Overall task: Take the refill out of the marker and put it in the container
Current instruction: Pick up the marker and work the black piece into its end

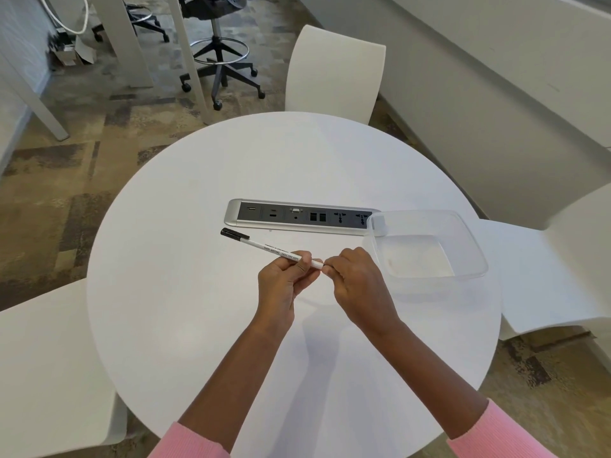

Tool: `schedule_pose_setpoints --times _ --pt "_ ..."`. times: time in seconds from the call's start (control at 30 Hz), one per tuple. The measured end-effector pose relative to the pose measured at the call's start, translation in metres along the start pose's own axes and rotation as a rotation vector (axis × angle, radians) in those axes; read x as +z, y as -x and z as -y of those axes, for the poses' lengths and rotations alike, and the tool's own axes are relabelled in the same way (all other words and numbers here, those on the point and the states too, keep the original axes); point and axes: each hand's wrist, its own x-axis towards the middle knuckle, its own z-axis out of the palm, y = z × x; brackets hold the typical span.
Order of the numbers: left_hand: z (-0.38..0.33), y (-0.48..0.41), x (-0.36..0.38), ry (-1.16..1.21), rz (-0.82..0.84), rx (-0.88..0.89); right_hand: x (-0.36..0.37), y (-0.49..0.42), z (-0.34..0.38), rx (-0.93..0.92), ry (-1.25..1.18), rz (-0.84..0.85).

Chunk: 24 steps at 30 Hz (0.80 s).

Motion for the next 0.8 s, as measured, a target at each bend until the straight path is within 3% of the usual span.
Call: schedule_pose_setpoints --times 0.17,0.27,0.33,0.4,0.57,0.8 --pt "0.002 0.001 -0.001 -0.028 0.017 -0.009 -0.012 -0.007 0.002 0.442 -0.495 0.207" --pt "0.004 0.000 -0.002 -0.039 0.034 -0.025 -0.018 -0.012 -0.003 0.757 -0.915 0.427" --pt "0.004 -0.001 -0.003 -0.050 0.035 -0.040 -0.019 -0.012 -0.006 0.868 -1.122 0.515" --pt "0.002 -0.002 -0.002 -0.065 0.021 -0.049 -0.017 -0.013 -0.006 0.782 -1.031 0.487" --pt "-0.003 -0.005 -0.003 -0.050 -0.015 -0.052 -0.004 -0.005 -0.001 0.237 -0.193 0.122" --pt "0.000 -0.005 0.000 -0.057 -0.024 -0.062 0.005 -0.001 0.006 -0.057 0.162 -0.024"
